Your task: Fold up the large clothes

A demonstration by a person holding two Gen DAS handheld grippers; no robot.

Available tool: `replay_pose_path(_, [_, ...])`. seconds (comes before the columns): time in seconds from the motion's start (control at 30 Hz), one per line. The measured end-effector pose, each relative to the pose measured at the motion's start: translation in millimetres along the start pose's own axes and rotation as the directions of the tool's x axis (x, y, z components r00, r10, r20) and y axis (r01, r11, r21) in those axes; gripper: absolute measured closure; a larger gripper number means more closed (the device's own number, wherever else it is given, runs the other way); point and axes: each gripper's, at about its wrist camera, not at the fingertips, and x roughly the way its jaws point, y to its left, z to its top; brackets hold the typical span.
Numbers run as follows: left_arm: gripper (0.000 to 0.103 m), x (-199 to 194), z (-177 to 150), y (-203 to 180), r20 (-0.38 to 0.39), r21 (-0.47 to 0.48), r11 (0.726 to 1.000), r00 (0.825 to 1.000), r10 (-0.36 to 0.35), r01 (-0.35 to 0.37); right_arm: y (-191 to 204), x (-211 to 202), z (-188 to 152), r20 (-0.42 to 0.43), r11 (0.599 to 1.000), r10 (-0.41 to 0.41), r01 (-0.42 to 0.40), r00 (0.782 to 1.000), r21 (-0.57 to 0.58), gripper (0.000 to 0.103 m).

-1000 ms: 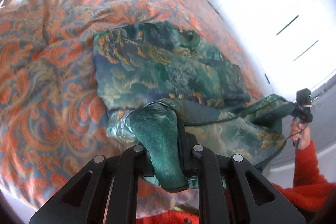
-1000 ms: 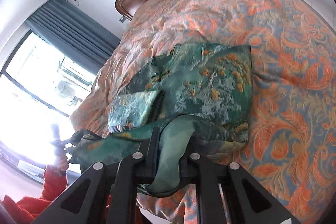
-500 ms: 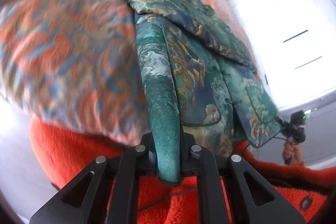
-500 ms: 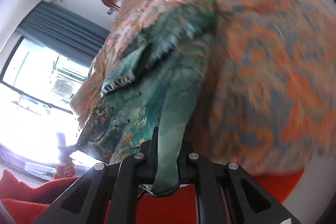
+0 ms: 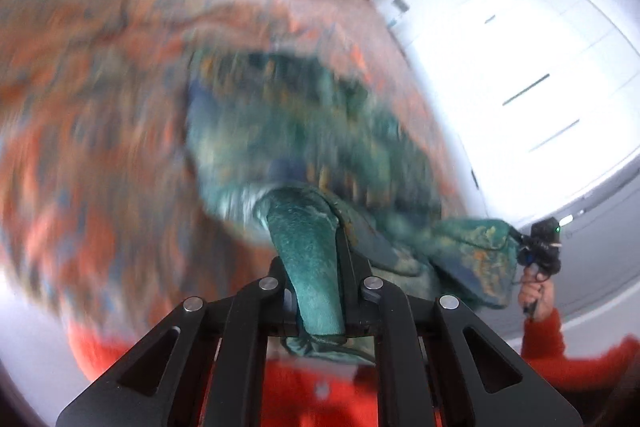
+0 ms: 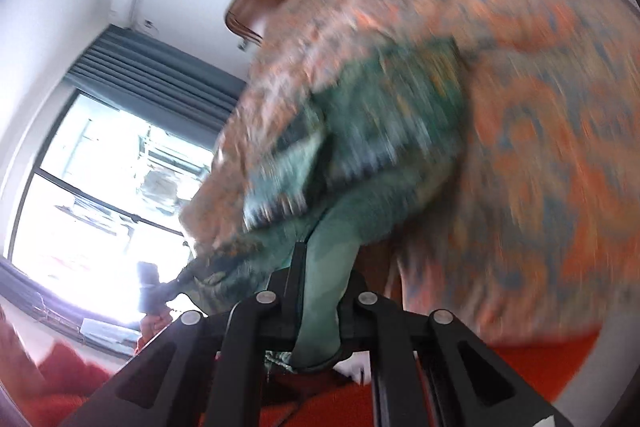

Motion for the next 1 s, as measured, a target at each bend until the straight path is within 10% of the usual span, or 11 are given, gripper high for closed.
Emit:
replay_pose_path(0.33, [0.086, 115, 111, 25, 0.040, -0.049, 0.986, 0.986, 0.161, -0.159, -50, 111, 156, 0.136, 0.994, -0.062, 0.048, 0.989, 0.101, 0.093])
replay_pose_path(0.43, [0.072, 139, 115, 35, 0.022, -0.081, 0.980, 0.983, 0.183, -0.181, -77, 142, 170, 0.153, 0.985, -0.100, 0.077, 0.983, 0.154, 0.091])
replay_pose_path(0.5, [0.044, 143, 115, 36, 0.020, -0.091, 0.980, 0.984, 0.179, -0.177, -100, 163, 174, 0.126, 0.967, -0.111, 0.079, 0.986, 0.241, 0.089])
replay_pose_path(0.6, [0.014, 124, 121, 33, 0.085, -0.102, 0.984, 0.984, 0.155, -0.146, -118, 173, 173, 0.138, 0.938, -0.027, -0.022, 0.990, 0.345, 0.068])
replay_pose_path(0.7, [0.011, 98, 128, 33, 0.136, -0.109, 0.989, 0.984, 0.112, -0.097, -133, 165, 176, 0.239, 0.867, 0.137, -0.233, 0.961, 0.441, 0.042])
replay_pose_path(0.8, [0.007, 83, 127, 34, 0.148, -0.068, 0.994, 0.984, 0.099, -0.089, -130, 140, 187, 0.333, 0.865, 0.134, -0.274, 0.933, 0.420, 0.031])
replay_pose_path(0.87, [0.006, 87, 120, 34, 0.104, -0.005, 0.996, 0.990, 0.090, -0.091, -120, 126, 193, 0.341, 0.903, 0.102, -0.231, 0.934, 0.363, 0.031])
replay_pose_path(1.0, [0.005, 137, 103, 42, -0.063, 0.100, 0.978, 0.980, 0.188, -0.181, -72, 133, 197, 0.185, 0.984, -0.172, 0.162, 0.968, 0.068, 0.031])
